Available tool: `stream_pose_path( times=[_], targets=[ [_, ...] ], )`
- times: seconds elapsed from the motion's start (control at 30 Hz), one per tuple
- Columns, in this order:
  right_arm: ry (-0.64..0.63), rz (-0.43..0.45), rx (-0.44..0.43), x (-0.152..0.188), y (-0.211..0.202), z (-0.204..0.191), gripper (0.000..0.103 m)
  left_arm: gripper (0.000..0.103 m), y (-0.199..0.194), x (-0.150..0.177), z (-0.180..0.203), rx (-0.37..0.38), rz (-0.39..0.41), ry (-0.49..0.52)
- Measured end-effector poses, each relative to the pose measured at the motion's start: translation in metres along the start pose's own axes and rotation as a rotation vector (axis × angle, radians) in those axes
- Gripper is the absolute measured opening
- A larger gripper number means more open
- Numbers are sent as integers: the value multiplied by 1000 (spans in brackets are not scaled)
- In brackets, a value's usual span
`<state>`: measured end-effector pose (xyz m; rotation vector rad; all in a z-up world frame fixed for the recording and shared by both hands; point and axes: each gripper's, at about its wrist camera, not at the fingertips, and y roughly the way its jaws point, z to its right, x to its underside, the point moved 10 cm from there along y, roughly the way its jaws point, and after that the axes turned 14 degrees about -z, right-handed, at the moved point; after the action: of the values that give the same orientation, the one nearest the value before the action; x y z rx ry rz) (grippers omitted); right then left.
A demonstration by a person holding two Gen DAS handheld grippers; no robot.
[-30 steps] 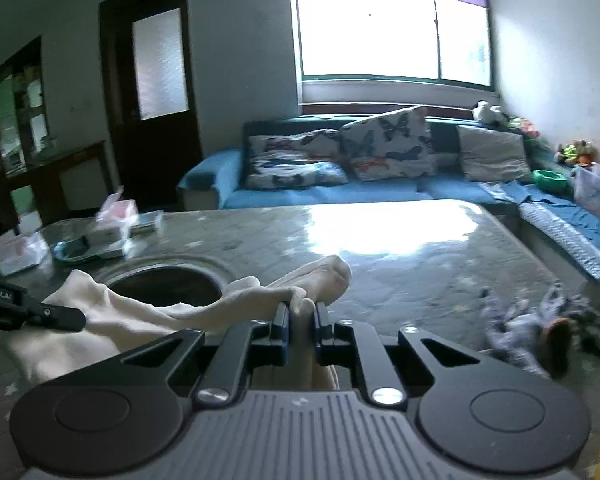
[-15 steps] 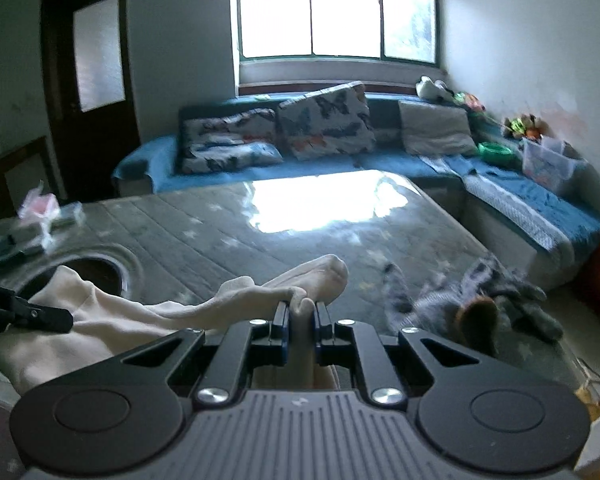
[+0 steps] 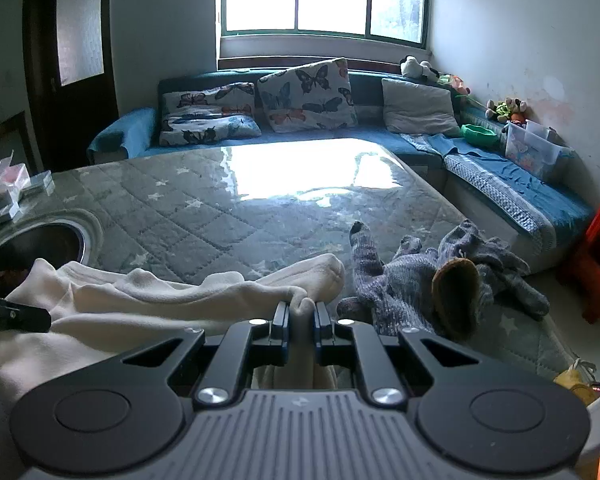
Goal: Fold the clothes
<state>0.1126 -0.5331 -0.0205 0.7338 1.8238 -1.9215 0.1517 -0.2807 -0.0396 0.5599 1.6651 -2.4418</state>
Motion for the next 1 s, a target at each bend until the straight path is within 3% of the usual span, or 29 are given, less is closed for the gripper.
stream_pose_path(
  times=[0.47,1.0],
  targets=[
    [-1,-22,27,6,5,6,11,17,4,8,6,-51,-7,66],
    [-1,-18,71,7,1,12,20,27,6,9,6,-98,-3,82]
  ],
)
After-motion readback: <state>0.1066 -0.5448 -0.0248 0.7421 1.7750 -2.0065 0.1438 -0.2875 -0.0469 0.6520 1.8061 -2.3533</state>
